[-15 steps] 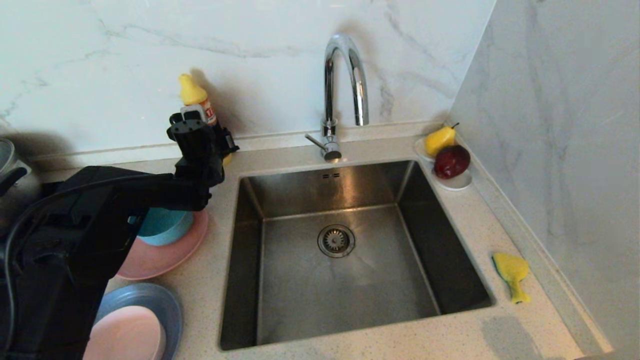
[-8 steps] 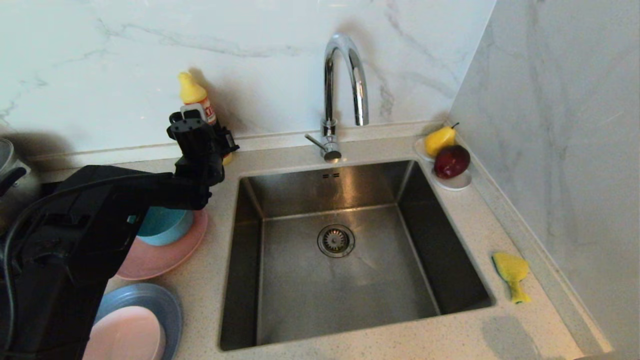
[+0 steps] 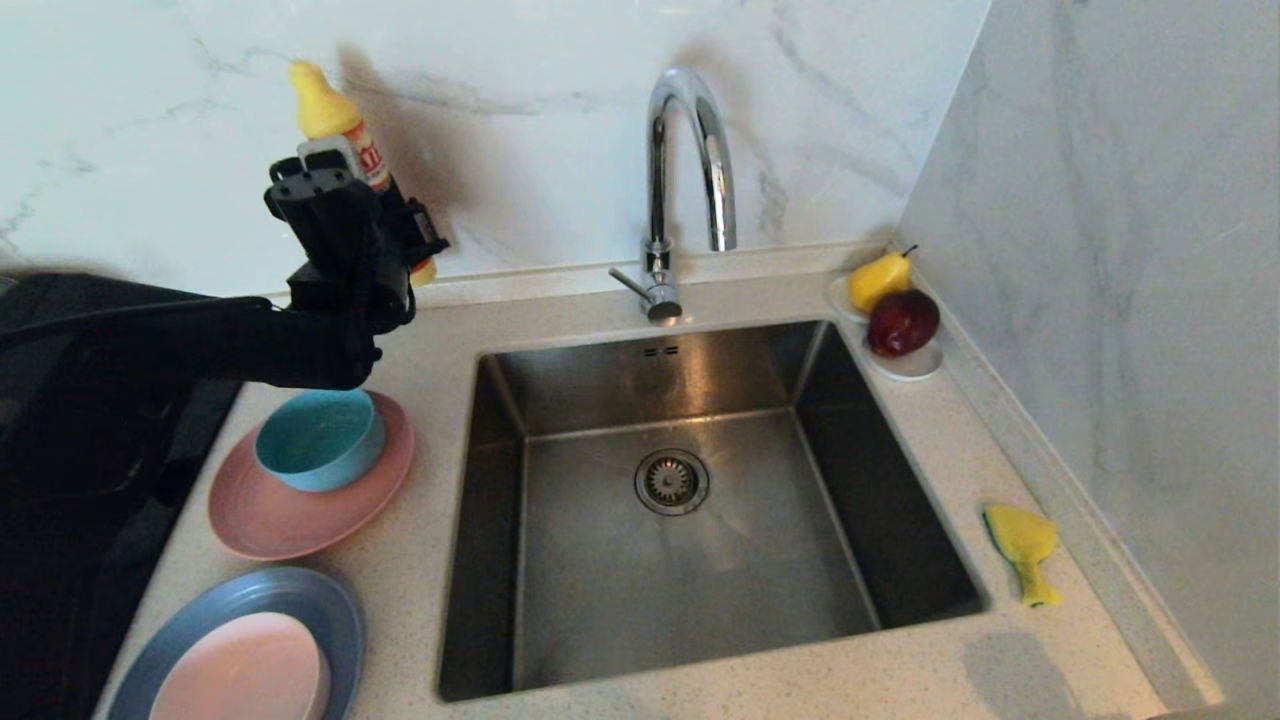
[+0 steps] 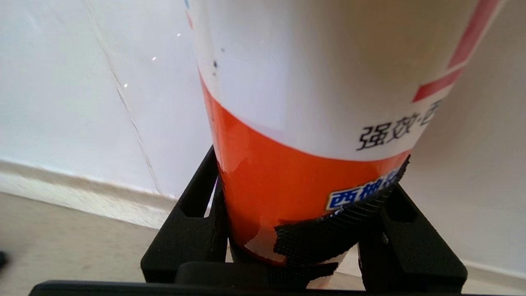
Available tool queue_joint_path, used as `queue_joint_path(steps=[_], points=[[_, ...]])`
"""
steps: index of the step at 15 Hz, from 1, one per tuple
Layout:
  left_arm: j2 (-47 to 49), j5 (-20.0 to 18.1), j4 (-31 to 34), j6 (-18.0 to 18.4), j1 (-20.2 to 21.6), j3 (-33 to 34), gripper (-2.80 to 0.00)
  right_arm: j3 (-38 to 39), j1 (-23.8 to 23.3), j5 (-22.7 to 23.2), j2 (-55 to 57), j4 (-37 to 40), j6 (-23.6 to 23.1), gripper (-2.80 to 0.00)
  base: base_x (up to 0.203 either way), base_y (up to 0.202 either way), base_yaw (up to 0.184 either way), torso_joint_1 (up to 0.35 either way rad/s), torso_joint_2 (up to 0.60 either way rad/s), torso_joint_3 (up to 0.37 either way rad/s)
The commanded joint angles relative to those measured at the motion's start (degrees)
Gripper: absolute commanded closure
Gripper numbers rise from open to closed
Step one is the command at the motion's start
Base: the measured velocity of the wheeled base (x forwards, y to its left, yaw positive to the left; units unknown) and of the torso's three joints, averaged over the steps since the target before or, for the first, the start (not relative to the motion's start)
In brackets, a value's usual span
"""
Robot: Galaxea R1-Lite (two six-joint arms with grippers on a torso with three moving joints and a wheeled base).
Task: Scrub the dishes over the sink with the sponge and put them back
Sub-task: Grab the dish soap, then squeeze it onto the sponge
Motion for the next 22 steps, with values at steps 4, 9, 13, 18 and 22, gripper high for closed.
queue_joint_path(steps=[4, 9, 13, 18, 22], points=[[-24.6, 0.0, 1.2, 1.2, -2.6, 18.0, 0.00, 0.0, 0.1, 0.0, -0.1, 0.0, 0.0, 0.00, 0.000, 0.000, 0.000, 0.000, 0.00, 0.000], [-48.3, -4.8, 15.7, 2.4, -4.5, 31.9, 0.00, 0.0, 0.0, 0.0, -0.1, 0.1, 0.0, 0.00, 0.000, 0.000, 0.000, 0.000, 0.00, 0.000], [-61.7, -10.4, 35.7, 3.5, -10.2, 35.7, 0.00, 0.0, 0.0, 0.0, -0.1, 0.0, 0.0, 0.00, 0.000, 0.000, 0.000, 0.000, 0.00, 0.000], [-68.4, -14.7, 50.4, 10.1, -15.0, 36.8, 0.00, 0.0, 0.0, 0.0, -0.1, 0.0, 0.0, 0.00, 0.000, 0.000, 0.000, 0.000, 0.00, 0.000], [-67.2, -17.0, 50.6, 15.3, -16.0, 34.2, 0.00, 0.0, 0.0, 0.0, -0.1, 0.0, 0.0, 0.00, 0.000, 0.000, 0.000, 0.000, 0.00, 0.000]])
